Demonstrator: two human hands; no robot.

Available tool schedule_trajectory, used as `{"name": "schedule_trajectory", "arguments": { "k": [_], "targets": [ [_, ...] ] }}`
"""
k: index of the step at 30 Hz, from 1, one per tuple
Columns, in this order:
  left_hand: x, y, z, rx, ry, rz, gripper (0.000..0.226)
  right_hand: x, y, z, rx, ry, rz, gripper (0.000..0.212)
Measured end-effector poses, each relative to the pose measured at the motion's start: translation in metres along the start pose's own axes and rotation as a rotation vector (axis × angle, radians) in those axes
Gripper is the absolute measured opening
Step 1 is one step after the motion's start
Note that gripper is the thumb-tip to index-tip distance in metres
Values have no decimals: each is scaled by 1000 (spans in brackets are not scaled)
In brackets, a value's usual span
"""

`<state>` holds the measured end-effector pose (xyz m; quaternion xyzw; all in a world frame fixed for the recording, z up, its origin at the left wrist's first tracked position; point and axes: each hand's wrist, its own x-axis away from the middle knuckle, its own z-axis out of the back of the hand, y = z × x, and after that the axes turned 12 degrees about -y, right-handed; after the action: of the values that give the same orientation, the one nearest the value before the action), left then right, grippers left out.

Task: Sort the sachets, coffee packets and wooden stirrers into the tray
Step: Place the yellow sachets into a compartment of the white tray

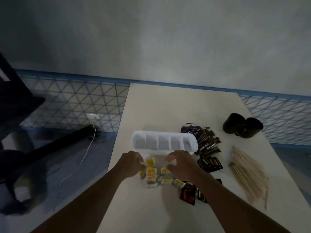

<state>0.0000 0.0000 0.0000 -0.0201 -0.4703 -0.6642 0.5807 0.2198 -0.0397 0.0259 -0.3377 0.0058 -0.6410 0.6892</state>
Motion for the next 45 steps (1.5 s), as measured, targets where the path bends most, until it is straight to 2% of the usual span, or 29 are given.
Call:
{"name": "schedule_trajectory", "arguments": {
  "k": [5, 8, 12, 19, 25, 29, 33, 36, 39, 43, 45],
  "targets": [
    [-4, -8, -16, -31, 8, 94, 33, -6, 7, -15, 124, 2, -40, 28],
    [-4, -9, -23, -87, 31, 114, 25, -9, 10, -21, 161, 35, -24, 29],
    [-7, -13, -29, -105, 106, 147, 17, -15, 14, -28, 208, 54, 13, 18],
    [-16, -17, -21, -34, 241, 205, 16, -23, 24, -16, 87, 200, 2, 14],
    [-26, -9, -14, -27, 327, 162, 22, -22, 44, -5, 46, 219, 19, 12],
    [-31, 0, -19, -21, 310, 108, 28, -19, 61, -11, 78, 220, 2, 15],
    [-39, 2, -26, 41, 218, 63, 31, -19, 73, -16, 77, 206, -8, 18],
    [-41, 6, -29, 97, 169, 54, 32, -21, 76, -17, -26, 187, 37, 16],
    [-41, 11, -29, 32, 139, 69, 38, -20, 75, -12, -81, 114, 23, 18],
    [-44, 15, -32, 15, 117, 79, 29, -23, 83, -13, -50, 47, 37, 18],
    [-46, 18, -34, -3, 106, 84, 25, -26, 85, -13, -69, 43, 70, 12]
  ]
}}
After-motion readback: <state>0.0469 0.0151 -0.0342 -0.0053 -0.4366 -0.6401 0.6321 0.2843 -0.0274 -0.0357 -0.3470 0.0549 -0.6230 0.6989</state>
